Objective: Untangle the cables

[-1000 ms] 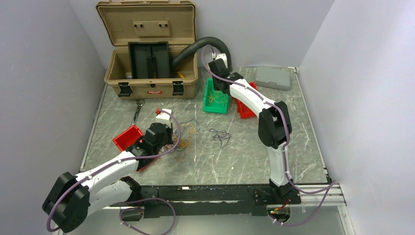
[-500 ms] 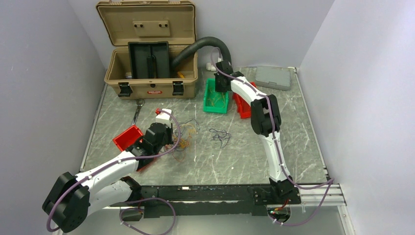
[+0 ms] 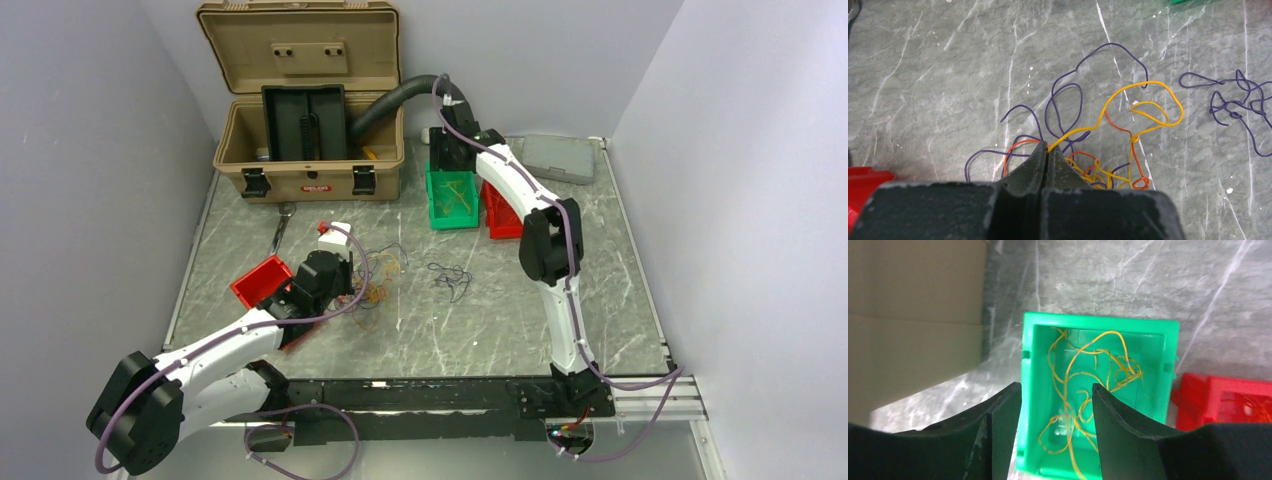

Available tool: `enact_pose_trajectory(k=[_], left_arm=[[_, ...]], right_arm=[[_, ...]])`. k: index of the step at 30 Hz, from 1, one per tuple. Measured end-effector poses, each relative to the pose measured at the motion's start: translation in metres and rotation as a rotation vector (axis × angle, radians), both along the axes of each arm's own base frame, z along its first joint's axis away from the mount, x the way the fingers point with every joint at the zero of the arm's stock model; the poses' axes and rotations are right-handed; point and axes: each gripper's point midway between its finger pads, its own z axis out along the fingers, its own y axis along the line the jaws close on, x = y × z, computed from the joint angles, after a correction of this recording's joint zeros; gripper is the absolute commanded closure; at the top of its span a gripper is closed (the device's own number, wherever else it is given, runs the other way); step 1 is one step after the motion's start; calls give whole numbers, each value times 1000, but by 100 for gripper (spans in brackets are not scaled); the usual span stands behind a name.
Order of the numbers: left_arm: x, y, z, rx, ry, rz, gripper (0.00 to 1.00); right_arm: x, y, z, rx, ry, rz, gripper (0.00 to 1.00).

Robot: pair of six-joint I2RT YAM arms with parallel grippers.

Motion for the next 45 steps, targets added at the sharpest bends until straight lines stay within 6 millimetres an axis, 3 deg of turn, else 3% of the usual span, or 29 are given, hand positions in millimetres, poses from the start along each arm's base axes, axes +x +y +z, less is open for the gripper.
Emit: enact_pose_trajectory(k=[5,10,13,17,19,22,25,28,32,33,35,40,45], left_arm=[[0,0,0,2,-1,-2,100],[0,0,0,2,-1,-2,100],[0,0,0,2,-2,-2,100],[0,0,0,5,-2,-4,100],[0,0,0,6,-3,-5,100],[0,-1,0,6,-3,-10,100],[0,-3,1,6,-8,-25,100],[-2,-6,0,2,-9,-47,100],[-6,-10,-5,-1,2,-87,100],[-10,-15,-5,-10,7,-117,100],[-12,-18,-5,-15,9,-131,100],[-26,-37,4,-24,36,-197,100],[-35,-59,35,-39,43,-257,100]], right_arm=[[-10,-4,56,3,-86,-5,44],[-19,-17,77,-32,-124,-11,46],[-23,-19,69,-63,-107,3,47],[-36,-23,40,-117,-45,22,48],[-46,-26,22,-140,-4,33,45],[-73,-32,-7,-172,63,59,37],[-110,-42,-14,-176,91,96,33],[-143,-50,10,-139,42,125,32],[-173,-55,69,-47,-125,158,28],[-197,-60,92,7,-203,185,27],[-201,-59,96,30,-235,194,27],[-249,-70,66,72,-196,243,27],[-270,-69,58,119,-204,284,28]])
